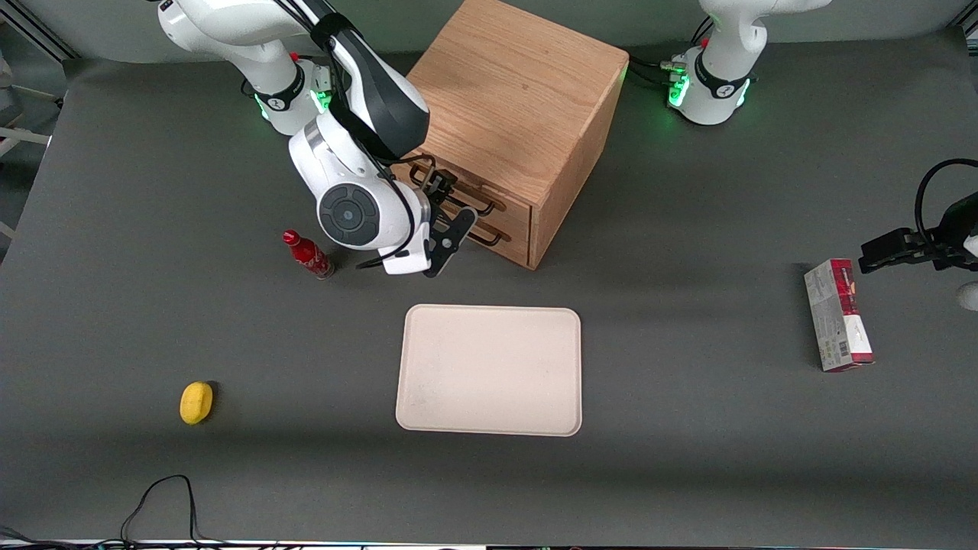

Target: Open upper drawer

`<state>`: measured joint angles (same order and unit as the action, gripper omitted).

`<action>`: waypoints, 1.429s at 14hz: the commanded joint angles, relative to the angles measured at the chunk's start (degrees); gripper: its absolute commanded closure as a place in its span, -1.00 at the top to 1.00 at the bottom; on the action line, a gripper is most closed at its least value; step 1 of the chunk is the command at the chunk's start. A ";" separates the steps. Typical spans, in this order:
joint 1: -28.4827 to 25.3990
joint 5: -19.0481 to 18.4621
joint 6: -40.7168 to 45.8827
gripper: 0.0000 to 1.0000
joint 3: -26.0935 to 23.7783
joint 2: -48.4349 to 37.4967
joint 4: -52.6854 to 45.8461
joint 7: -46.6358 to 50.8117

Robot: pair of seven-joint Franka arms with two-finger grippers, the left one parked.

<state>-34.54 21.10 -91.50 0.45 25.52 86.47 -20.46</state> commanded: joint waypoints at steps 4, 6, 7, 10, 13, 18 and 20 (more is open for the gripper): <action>-0.61 1.22 0.09 1.00 0.61 0.93 0.28 -1.86; -0.09 1.14 -0.35 1.00 0.69 1.02 0.11 -1.95; 0.00 1.14 -0.52 1.00 0.87 1.02 -0.16 -2.21; 1.14 1.14 -1.58 1.00 1.05 1.02 -0.68 -2.39; 2.29 0.79 -1.67 1.00 1.13 2.34 -2.62 -2.30; 4.92 0.61 -1.84 1.00 1.13 3.31 -2.88 -2.74; 5.36 0.61 -2.19 1.00 1.13 4.09 -3.93 -3.79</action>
<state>-29.62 21.10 -93.65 1.49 27.72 85.23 -22.27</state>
